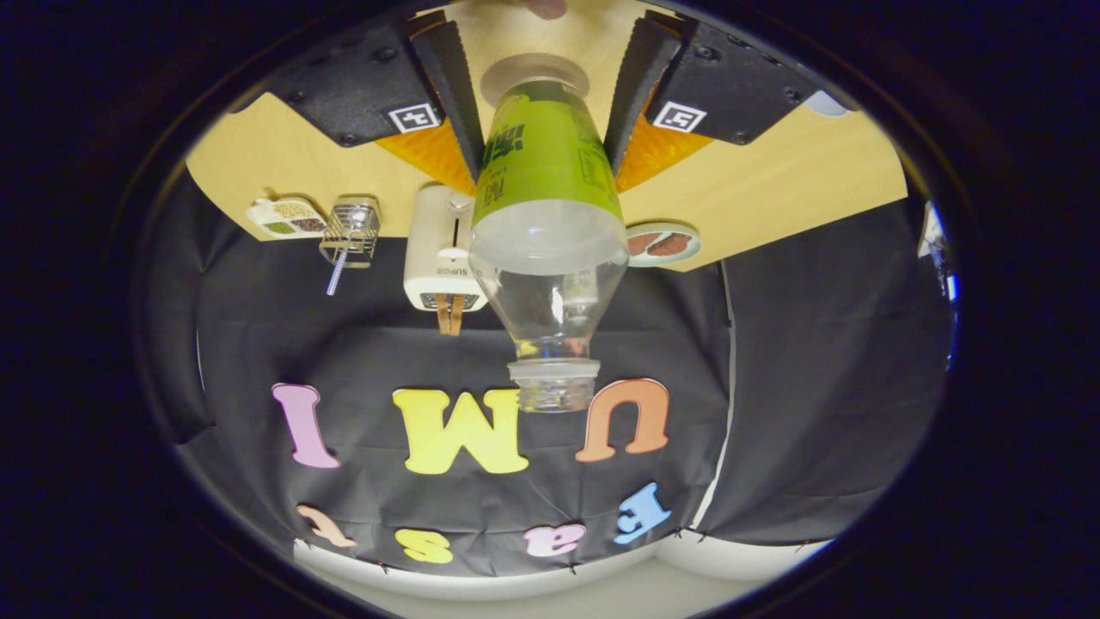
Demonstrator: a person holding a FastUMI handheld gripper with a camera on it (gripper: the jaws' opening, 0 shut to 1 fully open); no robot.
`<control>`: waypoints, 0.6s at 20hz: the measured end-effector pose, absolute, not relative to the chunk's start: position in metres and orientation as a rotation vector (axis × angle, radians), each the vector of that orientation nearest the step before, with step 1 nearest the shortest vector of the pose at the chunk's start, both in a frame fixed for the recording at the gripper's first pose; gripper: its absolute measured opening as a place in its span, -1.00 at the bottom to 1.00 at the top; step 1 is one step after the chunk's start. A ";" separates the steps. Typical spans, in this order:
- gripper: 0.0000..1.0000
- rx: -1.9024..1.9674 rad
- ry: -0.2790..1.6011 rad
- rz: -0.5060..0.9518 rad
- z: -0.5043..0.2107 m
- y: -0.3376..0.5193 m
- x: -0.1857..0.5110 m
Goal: Take the bottle from table, then pour the juice into the cup, finally place the bottle on the coaster
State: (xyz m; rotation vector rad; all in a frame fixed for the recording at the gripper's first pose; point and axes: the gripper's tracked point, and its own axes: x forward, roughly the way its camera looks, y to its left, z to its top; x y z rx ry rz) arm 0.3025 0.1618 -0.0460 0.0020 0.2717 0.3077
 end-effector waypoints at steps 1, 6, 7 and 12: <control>0.52 -0.006 0.286 0.303 -0.054 0.162 0.307; 0.54 -0.015 0.328 0.299 -0.076 0.163 0.316; 0.55 -0.013 0.336 0.302 -0.080 0.163 0.317; 0.57 -0.020 0.350 0.291 -0.090 0.160 0.322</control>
